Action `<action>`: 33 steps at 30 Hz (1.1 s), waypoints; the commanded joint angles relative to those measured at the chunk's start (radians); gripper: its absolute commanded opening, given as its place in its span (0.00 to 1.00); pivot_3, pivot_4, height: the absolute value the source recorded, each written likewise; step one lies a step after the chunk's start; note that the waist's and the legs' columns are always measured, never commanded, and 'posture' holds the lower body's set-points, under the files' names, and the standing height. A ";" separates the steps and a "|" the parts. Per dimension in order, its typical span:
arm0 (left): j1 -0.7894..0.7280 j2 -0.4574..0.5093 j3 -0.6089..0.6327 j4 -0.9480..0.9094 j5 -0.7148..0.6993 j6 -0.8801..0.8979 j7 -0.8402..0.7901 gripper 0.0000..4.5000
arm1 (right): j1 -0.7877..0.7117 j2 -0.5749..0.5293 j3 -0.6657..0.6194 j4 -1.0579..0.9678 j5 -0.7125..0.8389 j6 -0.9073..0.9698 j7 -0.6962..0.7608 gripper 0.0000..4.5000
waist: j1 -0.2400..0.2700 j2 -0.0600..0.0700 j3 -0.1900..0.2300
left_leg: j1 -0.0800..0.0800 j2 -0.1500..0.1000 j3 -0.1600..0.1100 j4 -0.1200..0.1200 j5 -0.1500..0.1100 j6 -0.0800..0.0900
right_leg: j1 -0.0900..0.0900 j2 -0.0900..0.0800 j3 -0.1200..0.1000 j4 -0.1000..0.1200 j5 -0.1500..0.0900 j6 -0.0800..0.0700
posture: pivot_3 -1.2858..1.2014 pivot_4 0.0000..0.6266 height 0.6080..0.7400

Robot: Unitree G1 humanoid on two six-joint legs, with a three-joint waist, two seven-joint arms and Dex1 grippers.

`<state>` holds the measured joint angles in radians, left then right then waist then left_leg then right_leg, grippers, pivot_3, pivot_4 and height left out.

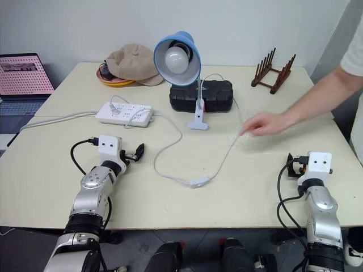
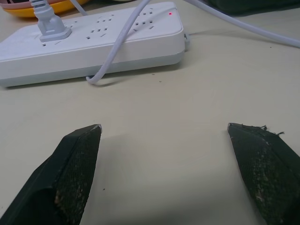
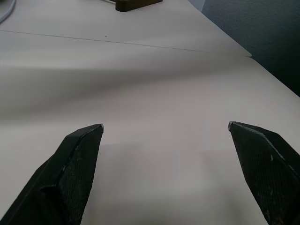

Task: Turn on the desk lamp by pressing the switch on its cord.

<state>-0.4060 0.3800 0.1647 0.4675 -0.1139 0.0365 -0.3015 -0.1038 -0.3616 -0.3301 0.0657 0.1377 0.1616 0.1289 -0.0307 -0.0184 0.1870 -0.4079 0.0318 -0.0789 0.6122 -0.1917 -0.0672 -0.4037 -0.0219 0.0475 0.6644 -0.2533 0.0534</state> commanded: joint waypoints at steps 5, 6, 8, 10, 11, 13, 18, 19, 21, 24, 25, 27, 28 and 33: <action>-0.005 0.024 0.002 -0.028 -0.004 0.007 -0.032 1.00 | -0.018 -0.037 0.008 -0.054 0.008 0.006 0.044 1.00 | 0.000 0.000 0.000 | 0.000 0.000 0.000 0.000 0.000 0.000 | 0.000 0.000 0.000 0.000 0.000 0.000 | 0.52 0.24 1.00; -0.010 0.033 0.002 -0.035 -0.015 0.018 -0.058 1.00 | -0.023 -0.054 0.018 -0.060 0.020 0.017 0.082 1.00 | -0.001 0.000 0.000 | 0.000 0.000 0.000 0.000 0.000 0.000 | 0.000 0.000 0.000 0.000 0.000 0.000 | 0.52 0.24 1.00; -0.019 0.060 -0.007 -0.071 -0.046 0.045 -0.143 1.00 | -0.035 -0.094 0.047 -0.080 0.053 0.048 0.178 1.00 | -0.002 0.000 0.000 | 0.000 0.000 0.000 0.000 0.000 0.000 | 0.000 0.000 0.000 0.000 0.000 0.000 | 0.52 0.24 1.00; -0.026 0.113 -0.041 -0.120 -0.065 0.069 -0.271 1.00 | -0.043 -0.156 0.083 -0.123 0.104 0.096 0.311 1.00 | -0.002 0.000 0.000 | 0.000 0.000 0.000 0.000 0.000 0.000 | 0.000 0.000 0.000 0.000 0.000 0.000 | 0.52 0.24 1.00; -0.030 0.149 -0.064 -0.148 -0.074 0.085 -0.352 1.00 | -0.046 -0.195 0.103 -0.153 0.142 0.131 0.393 1.00 | -0.003 0.000 0.000 | 0.000 0.000 0.000 0.000 0.000 0.000 | 0.000 0.000 0.000 0.000 0.000 0.000 | 0.52 0.24 1.00; -0.047 0.223 -0.102 -0.196 -0.101 0.126 -0.507 1.00 | -0.047 -0.291 0.143 -0.215 0.223 0.210 0.569 1.00 | -0.004 0.000 0.000 | 0.000 0.000 0.000 -0.001 0.000 0.000 | -0.001 0.000 0.000 0.000 0.000 0.000 | 0.52 0.24 1.00; -0.055 0.402 -0.185 -0.394 -0.222 0.298 -0.856 1.00 | -0.078 -0.501 0.215 -0.293 0.334 0.337 0.857 1.00 | -0.004 0.000 0.001 | -0.001 0.001 0.000 -0.002 0.000 0.000 | -0.001 0.000 0.000 -0.002 -0.001 -0.001 | 0.52 0.24 1.00; -0.052 0.445 -0.200 -0.447 -0.253 0.337 -0.925 1.00 | -0.092 -0.531 0.228 -0.309 0.357 0.363 0.903 1.00 | -0.004 0.000 0.001 | -0.001 0.001 0.000 -0.002 0.000 0.000 | -0.001 0.000 0.000 -0.003 -0.001 -0.001 | 0.52 0.24 1.00; -0.056 0.505 -0.219 -0.524 -0.286 0.393 -1.006 1.00 | -0.112 -0.570 0.258 -0.339 0.392 0.407 0.973 1.00 | -0.004 0.000 0.001 | -0.001 0.001 0.000 -0.002 0.000 0.000 | -0.001 0.000 0.000 -0.003 -0.002 -0.003 | 0.52 0.24 1.00; -0.053 0.574 -0.255 -0.597 -0.296 0.410 -1.107 1.00 | -0.149 -0.581 0.319 -0.377 0.404 0.443 1.018 1.00 | -0.005 0.000 0.001 | -0.002 0.001 0.000 -0.002 0.000 0.000 | -0.002 0.000 -0.001 -0.003 -0.004 -0.006 | 0.52 0.24 1.00; -0.054 0.586 -0.267 -0.606 -0.289 0.403 -1.125 1.00 | -0.164 -0.576 0.341 -0.386 0.405 0.453 1.027 1.00 | -0.005 0.000 0.001 | -0.001 0.002 0.000 -0.002 0.000 0.000 | -0.002 0.001 -0.001 -0.003 -0.004 -0.007 | 0.52 0.24 1.00; -0.070 0.575 -0.284 -0.587 -0.251 0.359 -1.116 1.00 | -0.204 -0.539 0.407 -0.388 0.376 0.438 1.028 1.00 | -0.004 0.000 0.001 | -0.001 0.002 0.000 -0.002 0.000 0.000 | -0.002 0.001 -0.001 -0.003 -0.005 -0.007 | 0.52 0.24 1.00; -0.078 0.563 -0.289 -0.571 -0.237 0.345 -1.103 1.00 | -0.228 -0.515 0.441 -0.382 0.353 0.423 1.020 1.00 | -0.004 -0.001 0.002 | -0.001 0.002 0.000 -0.002 0.000 0.000 | -0.002 0.001 -0.001 -0.003 -0.005 -0.007 | 0.52 0.24 1.00; -0.071 0.550 -0.291 -0.561 -0.225 0.328 -1.106 1.00 | -0.336 -0.415 0.577 -0.284 0.214 0.312 1.014 1.00 | -0.005 -0.002 0.002 | -0.002 0.002 0.000 -0.001 0.000 0.000 | -0.003 0.001 -0.001 -0.003 -0.005 -0.007 | 0.52 0.24 1.00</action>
<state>-0.4724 0.9259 -0.1366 -0.0802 -0.3411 0.3806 -1.4063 -0.4009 -0.7917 0.2299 -0.2420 0.3944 0.5224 1.1397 -0.0354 -0.0204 0.1892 -0.4105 0.0335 -0.0782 0.6114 -0.1920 -0.0668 -0.4067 -0.0212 0.0468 0.6616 -0.2579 0.0465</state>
